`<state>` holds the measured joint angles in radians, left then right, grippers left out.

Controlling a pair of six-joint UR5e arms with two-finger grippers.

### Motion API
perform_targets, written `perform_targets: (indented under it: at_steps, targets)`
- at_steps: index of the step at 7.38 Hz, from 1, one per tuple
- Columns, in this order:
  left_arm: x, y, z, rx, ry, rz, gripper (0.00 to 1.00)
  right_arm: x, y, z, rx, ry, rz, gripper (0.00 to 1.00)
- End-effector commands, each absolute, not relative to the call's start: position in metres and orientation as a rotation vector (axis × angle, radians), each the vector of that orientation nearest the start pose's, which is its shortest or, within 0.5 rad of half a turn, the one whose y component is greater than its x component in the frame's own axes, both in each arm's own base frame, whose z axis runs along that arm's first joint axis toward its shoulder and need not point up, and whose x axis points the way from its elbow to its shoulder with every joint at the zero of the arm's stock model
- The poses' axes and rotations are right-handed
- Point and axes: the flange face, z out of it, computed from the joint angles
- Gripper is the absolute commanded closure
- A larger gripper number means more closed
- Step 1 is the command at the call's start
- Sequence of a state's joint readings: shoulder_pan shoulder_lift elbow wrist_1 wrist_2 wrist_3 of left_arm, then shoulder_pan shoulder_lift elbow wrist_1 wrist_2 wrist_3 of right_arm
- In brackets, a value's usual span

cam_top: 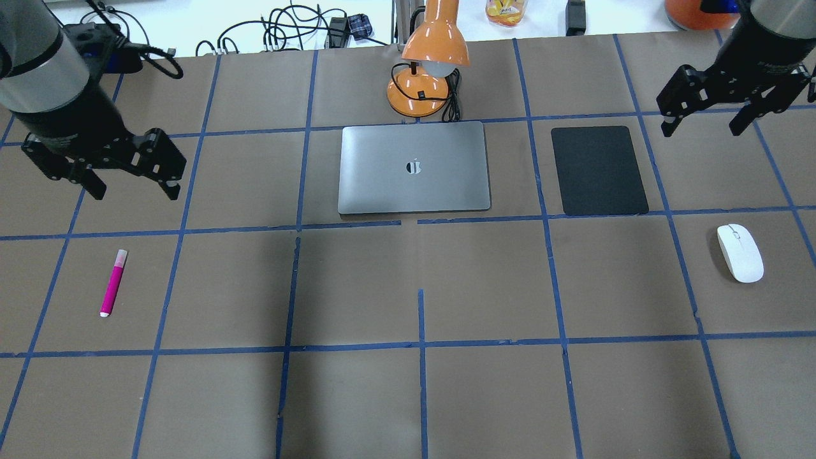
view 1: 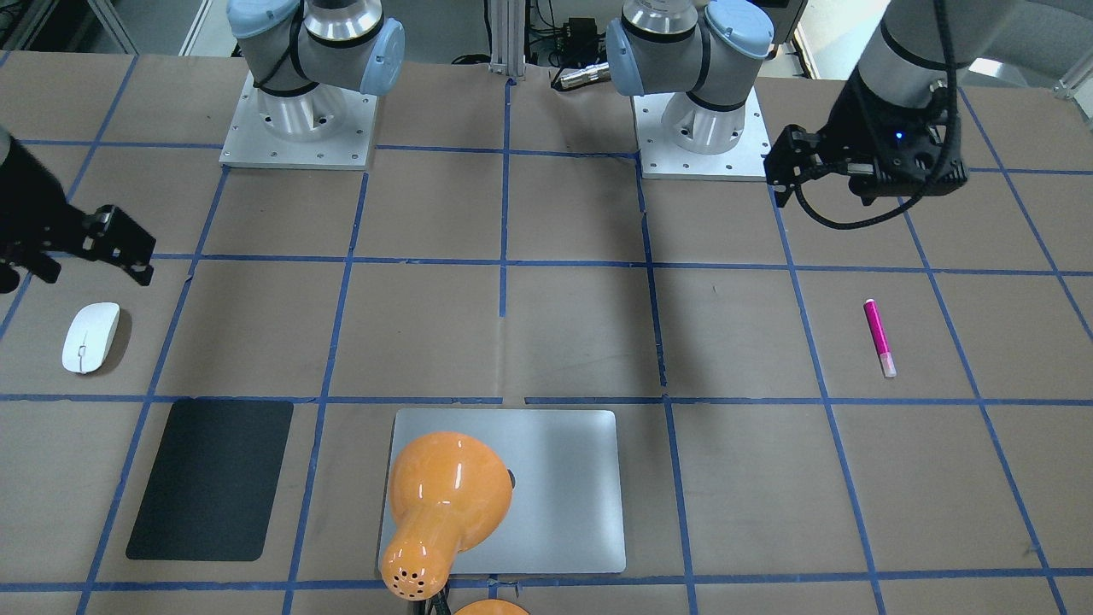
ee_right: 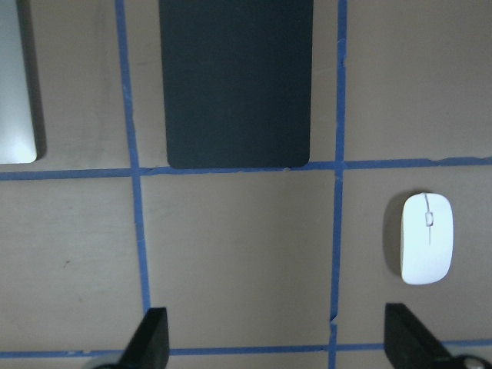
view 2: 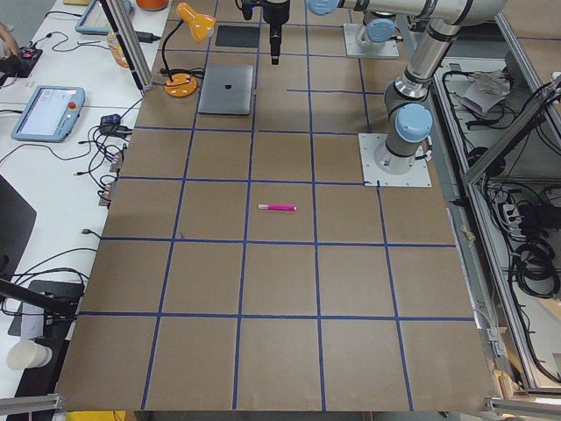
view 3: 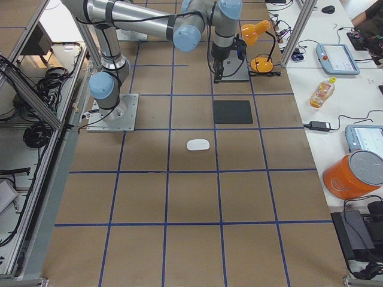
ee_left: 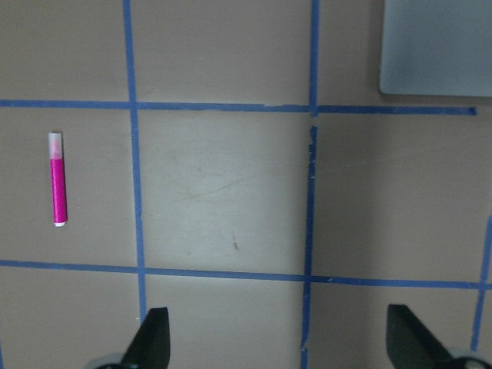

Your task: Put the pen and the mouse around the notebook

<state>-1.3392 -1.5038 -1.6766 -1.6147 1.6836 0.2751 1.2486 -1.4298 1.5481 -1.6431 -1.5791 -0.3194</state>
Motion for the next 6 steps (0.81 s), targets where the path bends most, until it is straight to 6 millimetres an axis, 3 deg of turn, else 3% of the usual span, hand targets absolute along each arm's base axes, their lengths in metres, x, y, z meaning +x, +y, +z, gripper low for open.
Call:
perform_targets:
  at_steps: [1, 2, 3, 5, 6]
  targets:
    - [0.098, -0.471, 0.388, 0.184, 3.036, 0.126, 0.0, -0.134, -0.584, 0.375, -0.107, 3.118, 0.086, 0.0]
    - [0.145, -0.456, 0.339, 0.244, 3.022, 0.084, 0.0, -0.166, -0.593, 0.339, -0.063, 3.12, 0.095, 0.0]
    - [0.172, -0.447, 0.3, 0.296, 3.026, -0.006, 0.0, -0.184, -0.599, 0.309, -0.058, 3.13, 0.066, 0.0]
    - [0.213, -0.437, 0.23, 0.213, 3.139, -0.009, 0.0, -0.198, -0.588, 0.262, -0.091, 3.094, 0.14, 0.0]
    - [0.222, -0.438, 0.21, 0.203, 3.148, 0.013, 0.07, -0.2, -0.579, 0.232, -0.077, 3.064, 0.205, 0.0]
